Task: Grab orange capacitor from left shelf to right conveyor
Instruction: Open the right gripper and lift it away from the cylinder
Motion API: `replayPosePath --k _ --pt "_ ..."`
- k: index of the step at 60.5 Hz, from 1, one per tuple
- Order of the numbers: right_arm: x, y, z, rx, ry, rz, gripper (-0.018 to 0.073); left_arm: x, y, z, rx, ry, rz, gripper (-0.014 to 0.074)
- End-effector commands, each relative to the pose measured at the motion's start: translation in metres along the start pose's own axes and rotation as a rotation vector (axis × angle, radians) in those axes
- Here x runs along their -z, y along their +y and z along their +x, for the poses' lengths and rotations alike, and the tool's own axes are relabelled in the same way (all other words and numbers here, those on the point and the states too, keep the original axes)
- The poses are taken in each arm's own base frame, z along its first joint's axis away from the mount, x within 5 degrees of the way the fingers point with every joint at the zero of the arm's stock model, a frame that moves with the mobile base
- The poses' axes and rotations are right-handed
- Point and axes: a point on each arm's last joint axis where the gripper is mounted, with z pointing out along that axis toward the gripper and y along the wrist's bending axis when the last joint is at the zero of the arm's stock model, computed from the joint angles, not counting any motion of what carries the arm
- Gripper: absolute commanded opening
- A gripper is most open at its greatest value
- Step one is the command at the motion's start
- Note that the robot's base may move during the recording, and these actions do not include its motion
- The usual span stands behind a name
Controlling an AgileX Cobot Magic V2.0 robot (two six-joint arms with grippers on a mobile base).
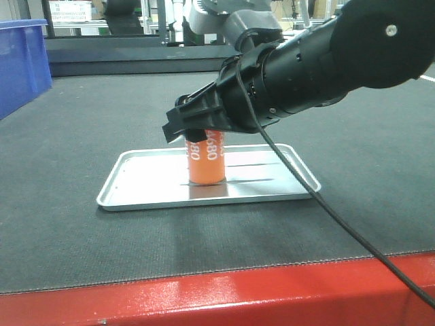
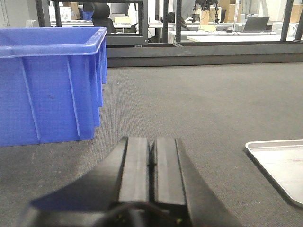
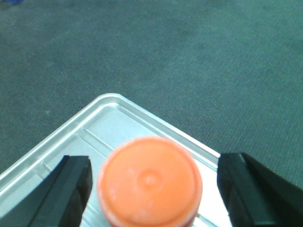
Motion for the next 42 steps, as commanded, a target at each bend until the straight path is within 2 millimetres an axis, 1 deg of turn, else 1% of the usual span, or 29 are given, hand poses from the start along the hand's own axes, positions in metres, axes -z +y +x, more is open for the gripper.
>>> replayPosePath --k 1,8,10,14,15,16,18,23,25,28,33,42 --pt "0.017 0.002 -0.041 0.013 -0.192 -0.021 0.0632 0.000 0.000 -0.010 0.006 -0.082 0.003 -0.0105" --pt "0.031 0.004 -0.056 0.019 -0.245 -0.022 0.0615 0.000 0.000 -0.010 0.006 -0.082 0.003 -0.0105" --pt "0.037 0.005 -0.062 0.022 -0.262 -0.022 0.0585 0.000 0.000 -0.010 0.006 -0.082 0.003 -0.0105" --pt "0.049 0.006 -0.073 0.027 -0.294 -0.019 0.0498 0.000 0.000 -0.010 0.006 -0.082 0.003 -0.0105" --pt "0.053 0.007 -0.076 0.028 -0.304 -0.018 0.0440 0.000 0.000 -0.010 0.006 -0.082 0.003 -0.0105" --pt "0.055 0.007 -0.078 0.029 -0.306 -0.016 0.0424 0.000 0.000 -0.010 0.006 -0.082 0.003 -0.0105" --pt "0.061 0.007 -0.082 0.031 -0.311 -0.012 0.0333 0.000 0.000 -0.010 0.006 -0.082 0.003 -0.0105" --pt "0.076 0.008 -0.091 0.035 -0.323 0.001 0.0069 0.000 0.000 -0.010 0.006 -0.082 0.003 -0.0105" --pt "0.082 0.009 -0.095 0.037 -0.333 0.003 0.0036 0.000 0.000 -0.010 0.006 -0.082 0.003 -0.0105" --pt "0.089 0.010 -0.100 0.040 -0.353 0.004 0.0071 0.000 0.000 -0.010 0.006 -0.082 0.003 -0.0105" --pt "0.097 0.012 -0.107 0.043 -0.396 -0.004 0.0079 0.000 0.000 -0.010 0.006 -0.082 0.003 -0.0105" --pt "0.097 0.012 -0.108 0.044 -0.411 -0.009 0.0079 0.000 0.000 -0.010 0.006 -0.082 0.003 -0.0105"
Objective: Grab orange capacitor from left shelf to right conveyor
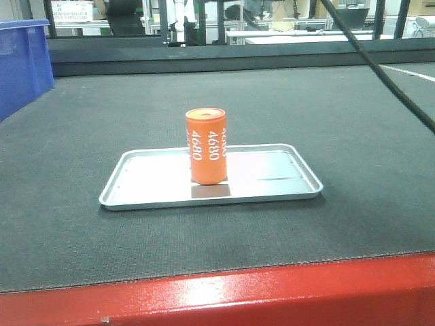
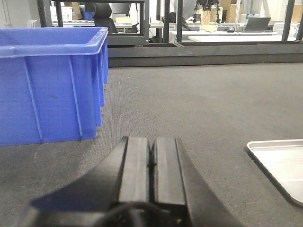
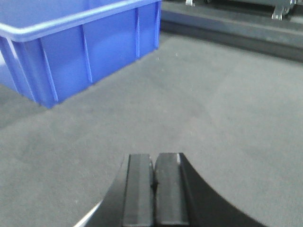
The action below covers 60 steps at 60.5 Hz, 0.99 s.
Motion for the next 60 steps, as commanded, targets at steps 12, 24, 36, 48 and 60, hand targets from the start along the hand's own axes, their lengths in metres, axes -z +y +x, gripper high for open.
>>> replayPosePath --k 12,24,36,48,60 --pt "0.007 0.001 -0.027 0.008 -0.141 -0.019 0.0079 0.000 0.000 -0.010 0.006 -0.082 0.003 -0.0105" --pt "0.025 -0.010 -0.038 0.011 -0.121 0.041 0.0052 0.000 0.000 -0.010 0.006 -0.082 0.003 -0.0105" --pt "0.088 -0.054 -0.073 -0.069 -0.180 0.269 0.0057 0.000 0.000 -0.010 0.006 -0.082 0.003 -0.0105" --pt "0.151 -0.082 -0.092 -0.055 -0.306 0.470 0.0057 0.000 0.000 -0.010 0.006 -0.082 0.003 -0.0105" --pt "0.208 -0.085 -0.064 -0.046 -0.339 0.648 0.0057 0.000 0.000 -0.010 0.006 -0.082 0.003 -0.0105"
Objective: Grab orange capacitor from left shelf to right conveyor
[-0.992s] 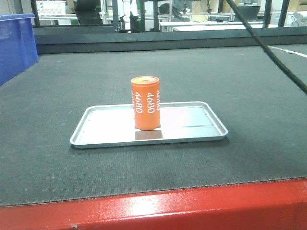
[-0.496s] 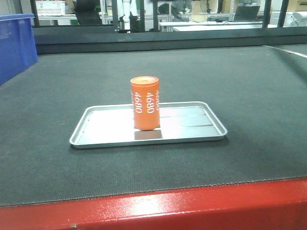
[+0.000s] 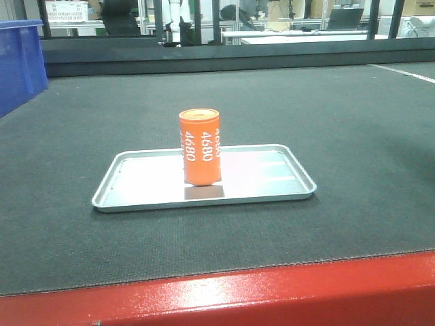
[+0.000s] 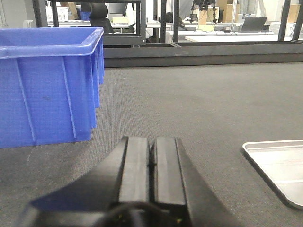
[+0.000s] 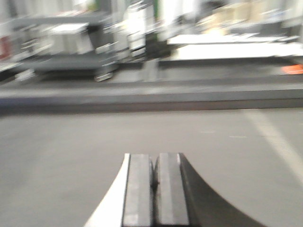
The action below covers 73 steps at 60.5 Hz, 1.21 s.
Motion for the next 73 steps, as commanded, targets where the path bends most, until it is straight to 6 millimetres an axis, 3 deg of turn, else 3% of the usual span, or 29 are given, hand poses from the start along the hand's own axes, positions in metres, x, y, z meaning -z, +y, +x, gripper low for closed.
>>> replayPosePath --k 1,23,32,41,49,63,73 --pt "0.024 -0.010 -0.005 0.012 -0.105 0.044 0.0057 0.000 0.000 -0.010 0.012 -0.082 0.003 -0.0105" --pt "0.113 -0.012 0.088 0.005 -0.106 0.063 0.0057 0.000 0.000 -0.010 0.006 -0.082 0.003 -0.0105" --pt "0.132 -0.014 0.122 -0.002 -0.119 0.062 0.0057 0.000 0.000 -0.010 0.006 -0.082 0.003 -0.0105" --pt "0.138 -0.016 0.151 -0.004 -0.090 0.063 0.0057 0.000 0.000 -0.010 0.006 -0.082 0.003 -0.0105" --pt "0.138 -0.016 0.157 -0.005 -0.076 0.063 0.0057 0.000 0.000 -0.010 0.006 -0.082 0.003 -0.0105" --pt "0.139 -0.014 0.150 -0.003 -0.155 0.042 0.0057 0.000 0.000 -0.010 0.006 -0.082 0.003 -0.0105" --pt "0.149 -0.016 0.153 0.023 -0.182 0.069 0.0057 0.000 0.000 -0.010 0.006 -0.082 0.003 -0.0105"
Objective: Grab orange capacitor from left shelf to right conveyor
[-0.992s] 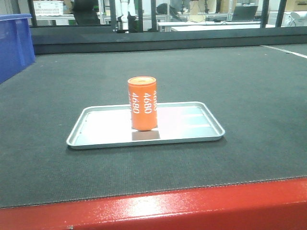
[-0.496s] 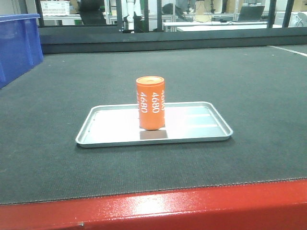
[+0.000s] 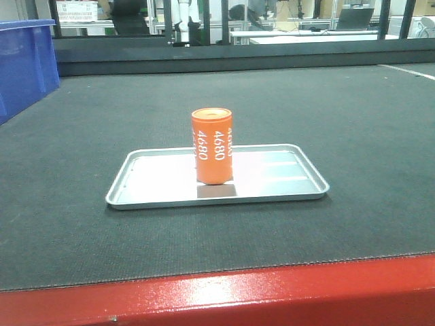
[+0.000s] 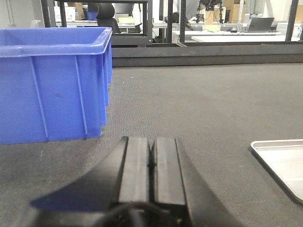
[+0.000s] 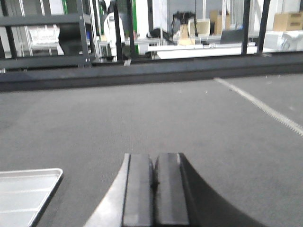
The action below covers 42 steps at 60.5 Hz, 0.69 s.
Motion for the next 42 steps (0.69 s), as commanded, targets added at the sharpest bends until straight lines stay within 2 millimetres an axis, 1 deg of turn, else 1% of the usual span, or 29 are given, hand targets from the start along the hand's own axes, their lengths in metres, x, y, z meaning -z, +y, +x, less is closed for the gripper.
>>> replayPosePath --k 1,6,11,24,42 --pt "0.005 0.001 -0.013 0.020 -0.116 -0.005 0.0057 0.000 0.000 -0.010 0.006 -0.082 0.003 -0.0105" --pt "0.008 0.000 -0.006 0.005 -0.128 -0.008 0.0057 0.000 0.000 -0.010 0.006 -0.082 0.003 -0.0105" --pt "0.007 0.001 -0.002 -0.001 -0.099 -0.017 0.0057 0.000 0.000 -0.010 0.006 -0.082 0.003 -0.0105" --pt "0.007 0.003 -0.003 -0.009 -0.109 -0.065 0.0057 0.000 0.000 -0.010 0.006 -0.082 0.003 -0.0105" --pt "0.007 0.003 -0.004 0.000 -0.115 -0.060 0.0057 0.000 0.000 -0.010 0.006 -0.082 0.003 -0.0105"
